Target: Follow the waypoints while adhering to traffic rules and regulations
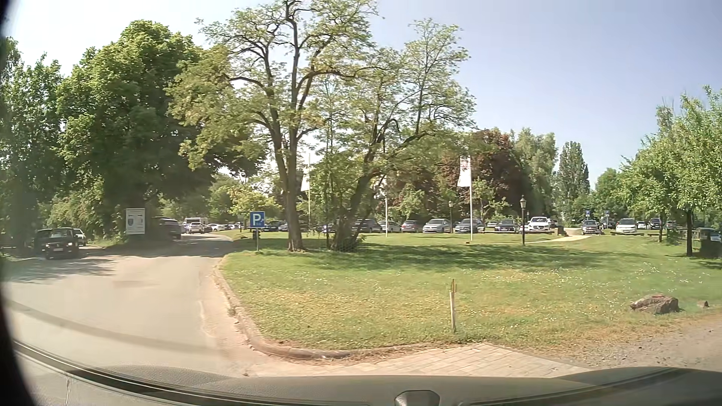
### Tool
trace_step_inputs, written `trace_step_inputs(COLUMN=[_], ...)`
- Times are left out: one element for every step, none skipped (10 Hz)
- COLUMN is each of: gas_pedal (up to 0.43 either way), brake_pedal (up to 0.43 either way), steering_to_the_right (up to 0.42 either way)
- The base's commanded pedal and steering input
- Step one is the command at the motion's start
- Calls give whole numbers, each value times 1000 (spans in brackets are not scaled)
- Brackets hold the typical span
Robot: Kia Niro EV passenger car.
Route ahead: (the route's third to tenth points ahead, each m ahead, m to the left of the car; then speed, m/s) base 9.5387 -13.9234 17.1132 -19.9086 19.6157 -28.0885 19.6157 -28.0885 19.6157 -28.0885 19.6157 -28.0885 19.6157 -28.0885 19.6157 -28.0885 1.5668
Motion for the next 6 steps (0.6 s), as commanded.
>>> trace_step_inputs(gas_pedal=[0,0,0,0,0,0], brake_pedal=[30,30,30,30,30,37], steering_to_the_right=[869,892,908,919,930,938])
